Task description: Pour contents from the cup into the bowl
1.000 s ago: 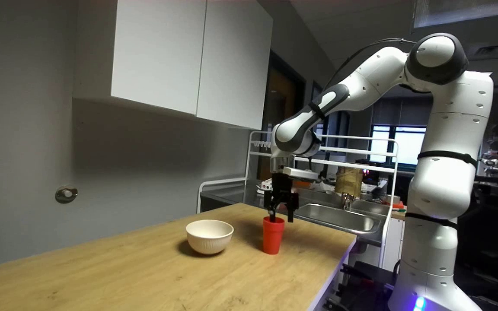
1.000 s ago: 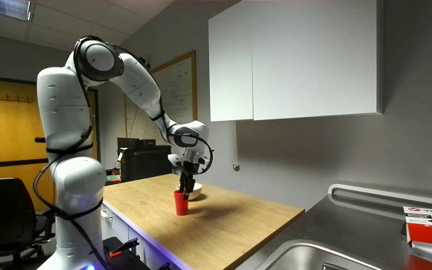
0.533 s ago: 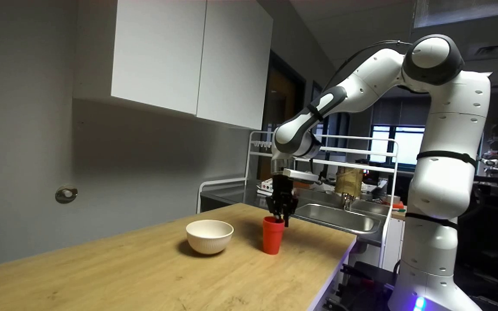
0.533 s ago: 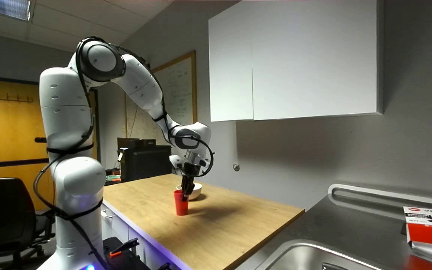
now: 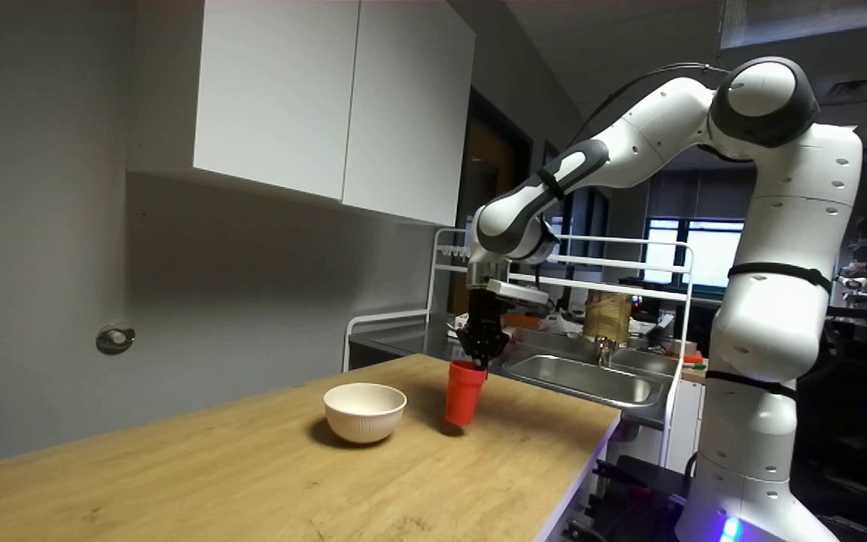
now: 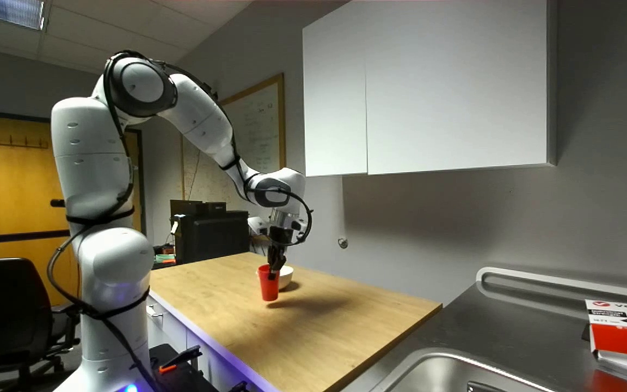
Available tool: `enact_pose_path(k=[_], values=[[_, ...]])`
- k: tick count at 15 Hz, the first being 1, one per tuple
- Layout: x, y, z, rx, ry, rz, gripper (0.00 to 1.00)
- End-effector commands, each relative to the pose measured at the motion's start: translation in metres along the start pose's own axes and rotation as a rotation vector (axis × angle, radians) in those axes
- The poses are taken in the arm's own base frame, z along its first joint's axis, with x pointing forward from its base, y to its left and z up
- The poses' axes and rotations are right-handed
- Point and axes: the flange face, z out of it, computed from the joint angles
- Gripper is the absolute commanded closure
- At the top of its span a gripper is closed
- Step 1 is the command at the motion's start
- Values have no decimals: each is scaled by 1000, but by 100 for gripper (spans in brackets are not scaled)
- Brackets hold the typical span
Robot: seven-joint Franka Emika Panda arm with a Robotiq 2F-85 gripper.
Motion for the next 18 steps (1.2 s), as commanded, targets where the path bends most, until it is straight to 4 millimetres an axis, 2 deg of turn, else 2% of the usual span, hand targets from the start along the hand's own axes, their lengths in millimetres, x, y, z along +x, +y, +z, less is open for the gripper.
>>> enact_pose_path(k=[1,6,9,14,18], values=[[-6,-33,-49,-52,69,-28,99],[-17,-102,-106,-250,180,-68,99],[-31,-154,-124,-382,217,-103,99],[-58,-231,-125,-653,260,-179,99],[-58,-273,-112,-858,286,-214,99]])
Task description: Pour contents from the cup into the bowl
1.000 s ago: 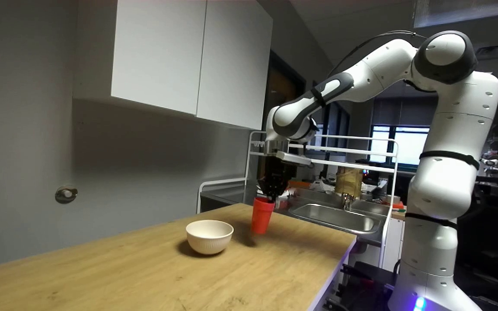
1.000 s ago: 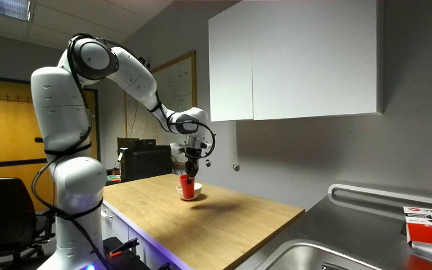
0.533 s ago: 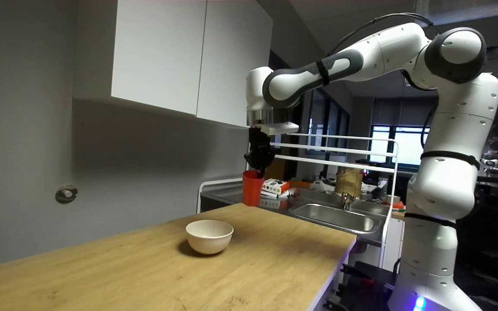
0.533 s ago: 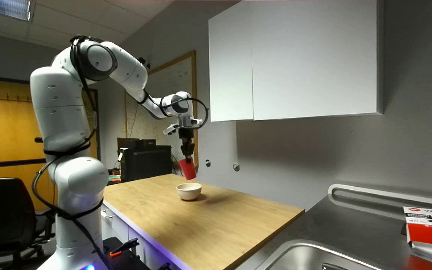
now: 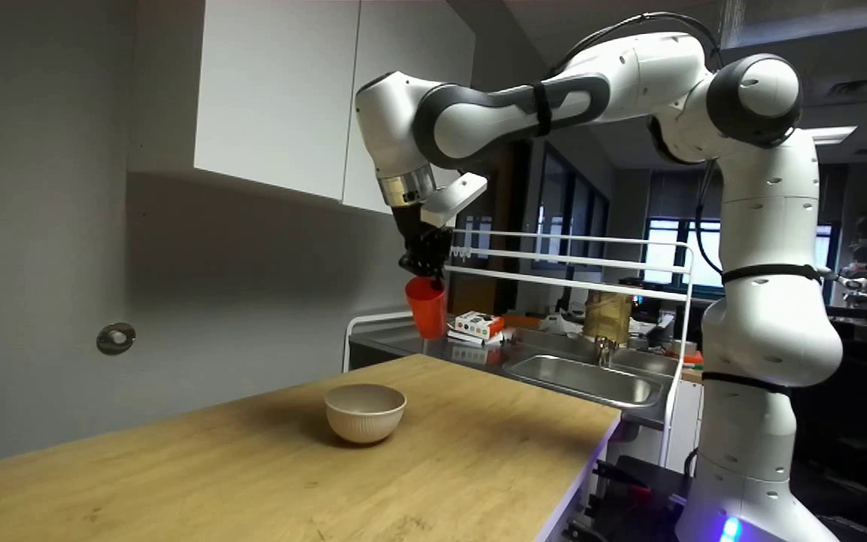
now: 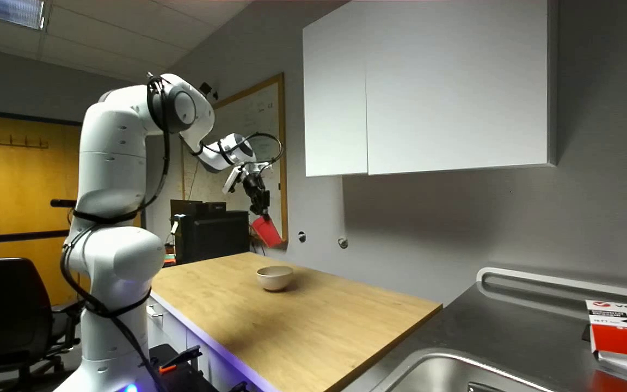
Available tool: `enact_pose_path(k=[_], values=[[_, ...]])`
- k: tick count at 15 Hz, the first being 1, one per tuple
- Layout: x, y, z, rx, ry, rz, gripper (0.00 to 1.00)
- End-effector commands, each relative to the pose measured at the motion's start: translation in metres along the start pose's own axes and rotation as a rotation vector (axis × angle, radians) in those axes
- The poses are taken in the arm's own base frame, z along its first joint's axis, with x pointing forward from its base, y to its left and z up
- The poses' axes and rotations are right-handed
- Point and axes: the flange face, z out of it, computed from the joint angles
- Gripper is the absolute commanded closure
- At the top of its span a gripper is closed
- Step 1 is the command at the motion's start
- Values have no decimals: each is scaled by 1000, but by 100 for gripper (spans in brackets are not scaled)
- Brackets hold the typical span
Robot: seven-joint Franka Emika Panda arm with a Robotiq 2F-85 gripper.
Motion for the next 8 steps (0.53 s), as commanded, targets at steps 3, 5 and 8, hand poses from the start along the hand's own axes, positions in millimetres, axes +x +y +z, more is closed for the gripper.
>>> enact_pose_path(k=[3,5,8], values=[[31,-49,-18,-231,7,-49,99],[41,-64,-15,-296,10,-58,99],[56,-82,1,-365,-23,-64,99]])
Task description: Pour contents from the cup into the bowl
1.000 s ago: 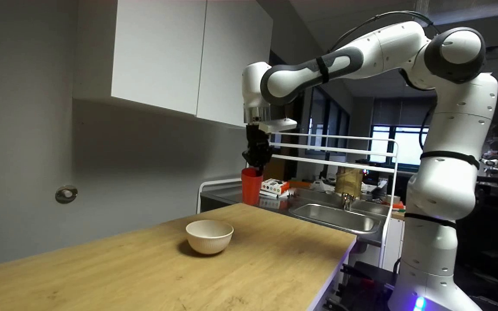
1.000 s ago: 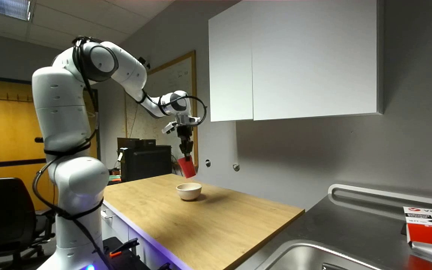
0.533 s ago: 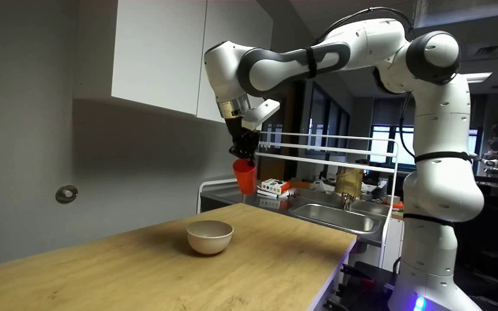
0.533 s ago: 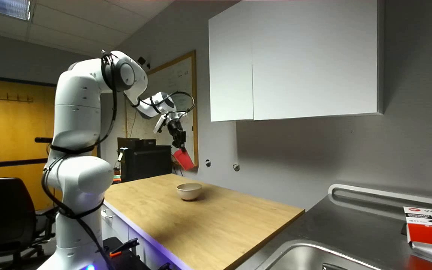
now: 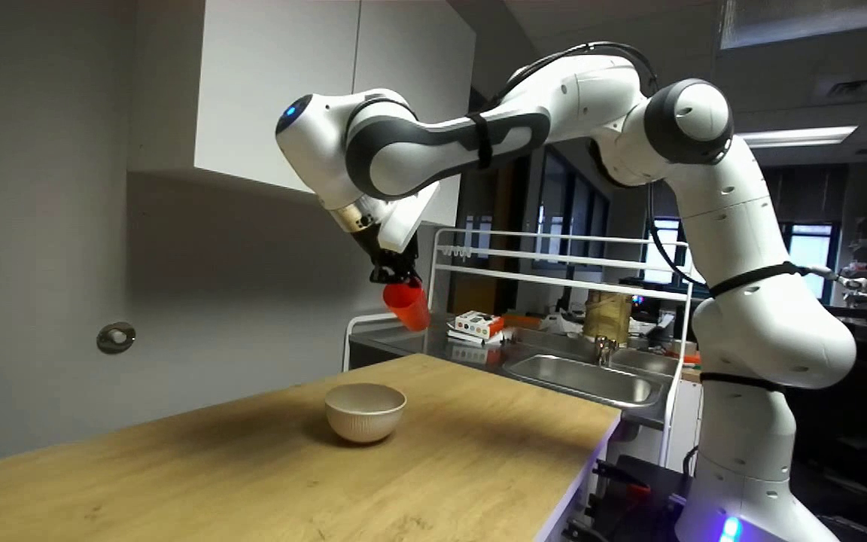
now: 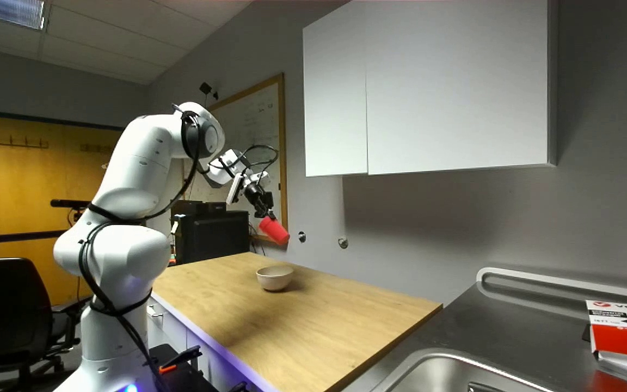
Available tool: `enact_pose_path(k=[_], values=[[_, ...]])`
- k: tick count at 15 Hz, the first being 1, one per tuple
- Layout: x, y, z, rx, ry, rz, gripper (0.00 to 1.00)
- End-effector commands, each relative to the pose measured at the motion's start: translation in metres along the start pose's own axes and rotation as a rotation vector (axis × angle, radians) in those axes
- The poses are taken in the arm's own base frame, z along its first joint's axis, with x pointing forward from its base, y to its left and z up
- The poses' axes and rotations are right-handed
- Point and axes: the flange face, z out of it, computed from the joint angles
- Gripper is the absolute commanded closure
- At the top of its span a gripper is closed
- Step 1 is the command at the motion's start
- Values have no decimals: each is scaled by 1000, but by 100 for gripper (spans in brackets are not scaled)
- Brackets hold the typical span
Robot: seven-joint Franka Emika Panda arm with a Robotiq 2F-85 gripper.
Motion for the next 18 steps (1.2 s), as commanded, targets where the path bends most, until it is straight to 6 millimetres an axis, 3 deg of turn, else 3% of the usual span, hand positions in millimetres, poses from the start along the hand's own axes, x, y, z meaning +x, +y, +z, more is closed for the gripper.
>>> enact_pose_path(k=[1,5,8,18], values=[[26,-19,9,-83,-52,-7,99],[43,-41,40,-184,-126,-8,99],[48,-50,50,-261,-160,-3,99],[45,-91,3,-567,-57,-29,99]])
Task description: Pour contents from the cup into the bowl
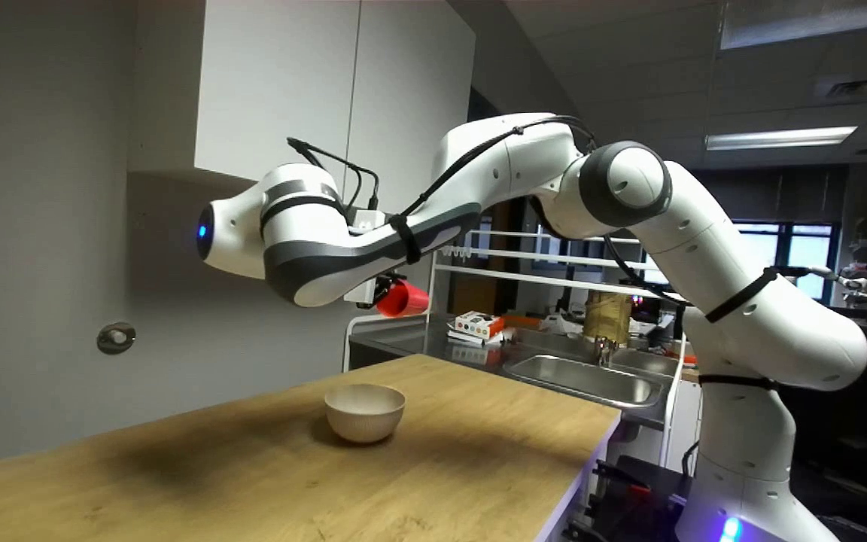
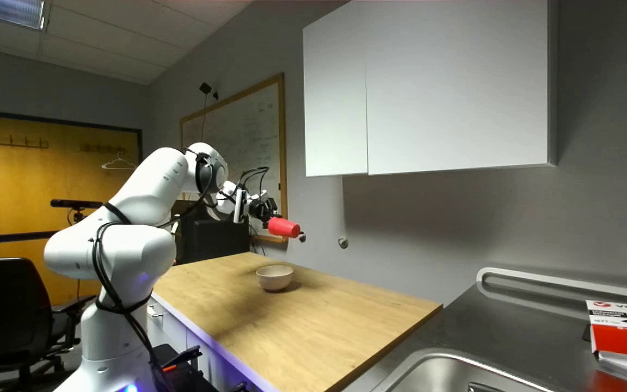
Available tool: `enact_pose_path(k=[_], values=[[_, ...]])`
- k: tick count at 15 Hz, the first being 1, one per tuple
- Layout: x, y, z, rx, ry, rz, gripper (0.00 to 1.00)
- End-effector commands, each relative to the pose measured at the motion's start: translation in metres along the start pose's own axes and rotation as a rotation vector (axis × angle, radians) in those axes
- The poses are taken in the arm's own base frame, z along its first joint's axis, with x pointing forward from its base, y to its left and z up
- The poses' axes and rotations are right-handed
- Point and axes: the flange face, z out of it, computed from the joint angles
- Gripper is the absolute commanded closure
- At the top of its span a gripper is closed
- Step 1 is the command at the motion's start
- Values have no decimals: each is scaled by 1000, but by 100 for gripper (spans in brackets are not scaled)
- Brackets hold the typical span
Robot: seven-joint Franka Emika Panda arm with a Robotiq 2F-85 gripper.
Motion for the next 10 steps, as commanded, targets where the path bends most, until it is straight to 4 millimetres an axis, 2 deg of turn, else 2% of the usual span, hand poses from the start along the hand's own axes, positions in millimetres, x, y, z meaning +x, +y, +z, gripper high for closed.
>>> enact_pose_path(k=[1,10], values=[[4,-4,-19,-77,0,-6,99],[-3,-51,-36,-228,2,22,99]])
